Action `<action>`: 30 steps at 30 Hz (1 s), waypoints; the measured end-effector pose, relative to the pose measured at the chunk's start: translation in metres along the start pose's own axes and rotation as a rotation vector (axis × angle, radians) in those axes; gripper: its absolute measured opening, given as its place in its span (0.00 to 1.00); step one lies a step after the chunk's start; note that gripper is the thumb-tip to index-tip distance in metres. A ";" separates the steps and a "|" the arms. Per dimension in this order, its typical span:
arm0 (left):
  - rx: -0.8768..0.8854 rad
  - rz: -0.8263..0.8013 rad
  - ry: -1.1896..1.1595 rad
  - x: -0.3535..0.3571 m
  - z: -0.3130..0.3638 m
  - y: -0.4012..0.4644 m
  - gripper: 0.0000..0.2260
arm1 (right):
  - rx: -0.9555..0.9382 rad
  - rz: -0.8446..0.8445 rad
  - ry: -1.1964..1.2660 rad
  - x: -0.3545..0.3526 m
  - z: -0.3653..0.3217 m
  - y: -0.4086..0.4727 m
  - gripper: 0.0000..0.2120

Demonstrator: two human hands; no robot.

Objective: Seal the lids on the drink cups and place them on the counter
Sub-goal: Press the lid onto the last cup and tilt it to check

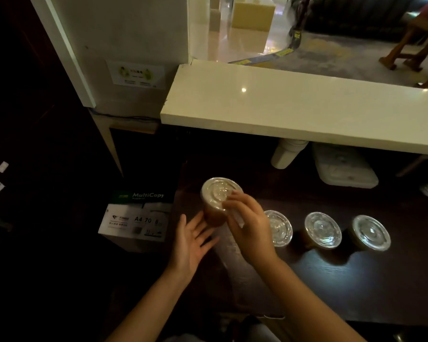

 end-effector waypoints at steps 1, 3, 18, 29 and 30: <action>-0.047 0.025 -0.013 -0.004 -0.005 0.002 0.26 | -0.028 -0.016 -0.041 0.003 0.004 -0.005 0.06; -0.133 0.059 -0.009 -0.011 -0.015 0.005 0.29 | -0.073 -0.047 -0.112 0.009 0.011 -0.013 0.08; -0.240 0.089 -0.006 -0.016 -0.039 0.009 0.28 | -0.010 -0.155 -0.209 0.029 0.062 -0.043 0.06; -0.211 0.012 0.114 -0.017 -0.038 0.007 0.25 | -0.053 -0.239 -0.385 0.017 0.065 -0.058 0.22; -0.205 0.008 0.144 -0.018 -0.037 0.007 0.25 | -0.057 -0.265 -0.402 0.017 0.065 -0.060 0.24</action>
Point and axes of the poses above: each hand's wrist, its own y-axis towards the middle knuckle, its own x-axis out of the palm, z = x × y, the point moved 3 cm from there along y, towards the middle knuckle, and after that the axes turned 15 degrees about x, right-handed, at the moved point
